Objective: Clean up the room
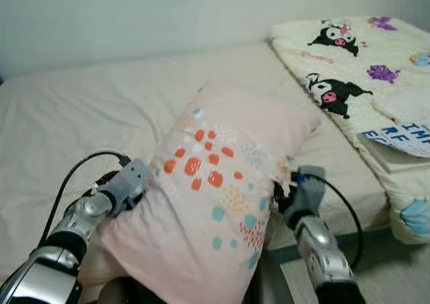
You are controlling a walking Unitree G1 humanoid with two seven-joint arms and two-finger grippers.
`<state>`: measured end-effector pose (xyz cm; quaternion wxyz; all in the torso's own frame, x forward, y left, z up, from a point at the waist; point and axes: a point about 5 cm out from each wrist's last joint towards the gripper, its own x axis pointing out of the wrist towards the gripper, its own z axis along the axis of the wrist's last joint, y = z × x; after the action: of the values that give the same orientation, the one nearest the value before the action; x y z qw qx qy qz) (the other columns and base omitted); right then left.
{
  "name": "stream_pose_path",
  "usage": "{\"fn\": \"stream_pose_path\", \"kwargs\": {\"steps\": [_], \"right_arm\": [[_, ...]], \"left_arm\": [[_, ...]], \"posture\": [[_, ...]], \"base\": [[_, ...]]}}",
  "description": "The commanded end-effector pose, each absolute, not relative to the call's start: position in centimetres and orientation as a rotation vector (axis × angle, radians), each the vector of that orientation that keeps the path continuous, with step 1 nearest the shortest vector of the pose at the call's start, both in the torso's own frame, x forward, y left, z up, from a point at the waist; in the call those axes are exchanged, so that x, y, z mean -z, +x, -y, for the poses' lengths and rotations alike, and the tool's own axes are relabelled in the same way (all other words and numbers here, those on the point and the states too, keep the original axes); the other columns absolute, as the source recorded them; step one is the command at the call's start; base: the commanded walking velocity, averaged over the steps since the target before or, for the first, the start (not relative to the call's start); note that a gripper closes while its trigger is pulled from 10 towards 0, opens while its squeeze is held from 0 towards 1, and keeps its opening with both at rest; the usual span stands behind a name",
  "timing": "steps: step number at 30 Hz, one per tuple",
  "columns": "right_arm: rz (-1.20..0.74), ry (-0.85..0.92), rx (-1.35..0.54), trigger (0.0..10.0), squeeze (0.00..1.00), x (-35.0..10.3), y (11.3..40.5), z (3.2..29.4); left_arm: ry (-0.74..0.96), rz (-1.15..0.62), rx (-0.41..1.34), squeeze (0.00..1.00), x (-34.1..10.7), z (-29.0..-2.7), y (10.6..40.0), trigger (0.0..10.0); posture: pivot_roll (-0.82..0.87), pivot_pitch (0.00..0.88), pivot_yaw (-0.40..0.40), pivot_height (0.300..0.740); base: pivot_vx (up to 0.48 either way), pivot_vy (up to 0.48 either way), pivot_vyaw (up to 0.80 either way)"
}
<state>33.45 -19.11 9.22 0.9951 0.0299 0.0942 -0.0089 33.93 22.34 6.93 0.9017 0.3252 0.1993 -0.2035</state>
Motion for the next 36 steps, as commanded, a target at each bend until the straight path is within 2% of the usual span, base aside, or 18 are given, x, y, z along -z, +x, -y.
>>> {"fn": "stream_pose_path", "kwargs": {"steps": [1,5,8,12,13,14,16,17,21,25,27,28,29,31,33,34,35,36], "right_arm": [[-0.214,0.057,-0.002,10.0,0.00,-8.5,33.4,18.8],[-0.206,0.064,-0.005,10.0,0.00,-9.1,34.2,18.9],[-0.186,0.080,-0.025,10.0,0.00,-10.1,35.2,18.5],[-0.180,0.088,-0.032,10.0,0.00,-10.3,35.6,18.4],[-0.174,0.100,-0.040,10.0,0.00,-10.5,36.0,18.2],[-0.174,0.100,-0.040,10.0,0.00,-10.5,36.0,18.2],[-0.161,0.107,-0.063,10.0,0.00,-11.1,36.6,17.8],[-0.161,0.107,-0.063,10.0,0.00,-11.1,36.6,17.8],[-0.138,0.113,-0.077,10.0,0.00,-12.0,37.2,17.5],[-0.118,0.122,-0.077,10.0,0.00,-12.3,37.3,17.6],[-0.110,0.122,-0.075,10.0,0.00,-12.5,37.3,17.7],[-0.097,0.110,-0.076,10.0,0.00,-12.6,37.2,17.7],[-0.097,0.110,-0.076,10.0,0.00,-12.6,37.2,17.7],[-0.073,0.095,-0.074,10.0,0.00,-12.8,37.0,17.8],[-0.029,0.112,-0.053,10.0,0.00,-12.7,35.9,17.8],[-0.014,0.118,-0.043,10.0,0.00,-12.6,35.4,17.8],[-0.006,0.128,-0.019,10.0,0.00,-12.2,34.7,18.0],[-0.006,0.128,-0.019,10.0,0.00,-12.2,34.7,18.0]], "left_arm": [[0.587,-0.606,0.498,1.00,-3.4,-22.9,31.3,10.0],[0.428,-0.721,0.665,1.00,-1.7,-22.2,29.4,10.0],[0.155,-0.780,0.886,1.00,-0.8,-20.4,27.5,10.0],[0.078,-0.776,0.928,1.00,-0.8,-19.9,27.2,10.0],[-0.026,-0.768,0.960,1.00,-1.1,-19.4,27.1,10.0],[-0.026,-0.768,0.960,1.00,-1.1,-19.4,27.1,10.0],[-0.247,-0.725,1.034,1.00,-2.4,-18.4,26.9,10.0],[-0.247,-0.725,1.034,1.00,-2.4,-18.4,26.9,10.0],[-0.460,-0.623,1.099,1.00,-5.0,-17.0,26.5,10.0],[-0.496,-0.582,1.129,1.00,-6.2,-16.5,25.9,10.0],[-0.415,-0.582,1.128,1.00,-6.0,-16.5,25.6,10.0],[-0.282,-0.579,1.075,1.00,-5.3,-17.0,25.6,10.0],[-0.282,-0.579,1.075,1.00,-5.3,-17.0,25.6,10.0],[-0.079,-0.557,0.968,0.99,-4.2,-18.0,26.0,10.0],[0.003,-0.501,0.832,0.25,-4.4,-19.8,26.4,10.0],[0.025,-0.481,0.782,0.25,-4.6,-20.5,26.5,10.0],[0.071,-0.451,0.719,0.00,-4.7,-21.3,26.8,10.0],[0.071,-0.451,0.719,0.00,-4.7,-21.3,26.8,10.0]], "posture": [[-0.03,0.107,-0.006,0.508],[-0.03,0.106,-0.013,0.508],[-0.03,0.112,-0.015,0.508],[-0.03,0.112,-0.015,0.508],[-0.02,0.113,-0.018,0.508],[-0.02,0.113,-0.018,0.508],[-0.01,0.117,-0.025,0.508],[-0.01,0.117,-0.025,0.508],[-0.01,0.117,-0.023,0.508],[-0.01,0.115,-0.018,0.508],[-0.01,0.112,-0.016,0.508],[-0.01,0.109,-0.014,0.508],[-0.01,0.109,-0.014,0.508],[-0.01,0.107,-0.016,0.508],[-0.01,0.101,-0.019,0.508],[-0.01,0.101,-0.019,0.508],[0.00,0.099,-0.030,0.508],[0.00,0.099,-0.030,0.508]], "base": [[0.000,0.000,0.00],[0.000,0.000,0.00],[0.000,0.000,0.00],[0.000,0.000,0.00],[0.000,0.000,0.00],[0.000,0.000,0.00],[0.000,0.000,0.00],[0.000,0.000,0.00],[0.000,0.000,0.00],[0.000,0.000,0.00],[0.000,0.000,0.00],[0.000,0.000,0.00],[0.000,0.000,0.00],[0.000,0.000,0.00],[0.000,0.000,0.00],[0.000,0.000,0.00],[0.000,0.000,0.00],[0.000,0.000,0.00]]}}
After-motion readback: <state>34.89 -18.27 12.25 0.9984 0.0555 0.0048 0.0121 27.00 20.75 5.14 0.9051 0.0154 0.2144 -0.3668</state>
